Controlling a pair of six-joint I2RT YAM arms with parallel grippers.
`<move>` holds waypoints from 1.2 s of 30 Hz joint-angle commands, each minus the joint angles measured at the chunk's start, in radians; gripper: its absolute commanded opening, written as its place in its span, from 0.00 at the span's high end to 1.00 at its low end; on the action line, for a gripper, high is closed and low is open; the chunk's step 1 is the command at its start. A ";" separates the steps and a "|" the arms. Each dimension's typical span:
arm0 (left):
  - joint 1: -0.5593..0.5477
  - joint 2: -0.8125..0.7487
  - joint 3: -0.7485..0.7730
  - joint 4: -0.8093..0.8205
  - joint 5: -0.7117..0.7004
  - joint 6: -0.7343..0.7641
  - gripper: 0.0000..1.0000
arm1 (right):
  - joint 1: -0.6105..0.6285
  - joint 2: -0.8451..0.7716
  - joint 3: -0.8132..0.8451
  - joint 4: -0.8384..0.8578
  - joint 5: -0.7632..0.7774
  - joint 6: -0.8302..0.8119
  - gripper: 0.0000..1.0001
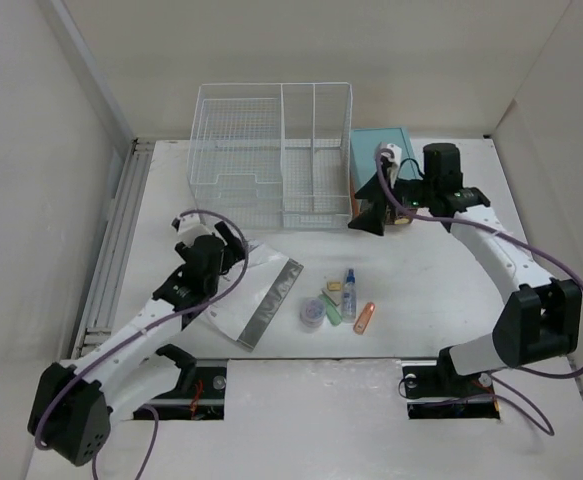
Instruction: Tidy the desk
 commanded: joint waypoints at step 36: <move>0.265 0.511 0.488 -0.311 0.732 0.737 0.41 | -0.224 -0.077 0.025 -0.284 -0.401 -0.309 0.00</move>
